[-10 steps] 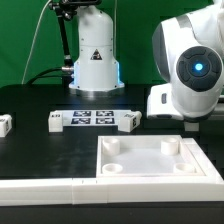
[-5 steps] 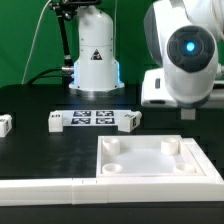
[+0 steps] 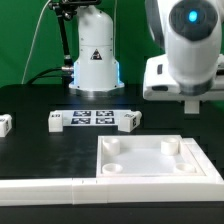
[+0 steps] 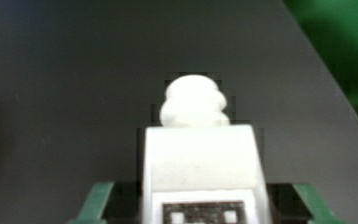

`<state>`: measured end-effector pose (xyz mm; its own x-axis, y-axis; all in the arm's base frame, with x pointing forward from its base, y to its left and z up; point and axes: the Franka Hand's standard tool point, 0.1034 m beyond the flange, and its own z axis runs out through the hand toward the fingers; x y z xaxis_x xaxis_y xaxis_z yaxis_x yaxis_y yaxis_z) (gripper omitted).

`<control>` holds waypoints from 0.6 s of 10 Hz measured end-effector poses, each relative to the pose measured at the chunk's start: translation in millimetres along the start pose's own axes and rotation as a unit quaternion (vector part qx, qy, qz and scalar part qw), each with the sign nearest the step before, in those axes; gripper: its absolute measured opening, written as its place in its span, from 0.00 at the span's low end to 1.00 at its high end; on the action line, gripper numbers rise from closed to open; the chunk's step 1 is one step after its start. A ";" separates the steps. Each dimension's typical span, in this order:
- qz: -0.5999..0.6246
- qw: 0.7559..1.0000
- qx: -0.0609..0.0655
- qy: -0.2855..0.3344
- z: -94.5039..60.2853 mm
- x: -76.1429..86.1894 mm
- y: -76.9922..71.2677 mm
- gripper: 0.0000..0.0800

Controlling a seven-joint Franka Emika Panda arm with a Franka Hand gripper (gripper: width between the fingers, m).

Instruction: Assemble one leg

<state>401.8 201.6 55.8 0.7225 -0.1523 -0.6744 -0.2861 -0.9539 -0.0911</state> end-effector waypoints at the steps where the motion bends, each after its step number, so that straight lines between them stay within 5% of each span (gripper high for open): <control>1: -0.005 1.000 -0.001 0.027 1.0 -3.1 2.7 0.36; 6: -0.051 0.977 0.003 0.206 -29.5 15.1 39.5 0.36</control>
Offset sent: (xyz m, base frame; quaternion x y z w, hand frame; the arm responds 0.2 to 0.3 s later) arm -0.0014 -0.0337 0.0032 -0.0189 0.2391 -0.0436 0.9698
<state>419.9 154.0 63.6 0.9391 -0.1492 -0.3095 -0.2024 -0.9682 -0.1473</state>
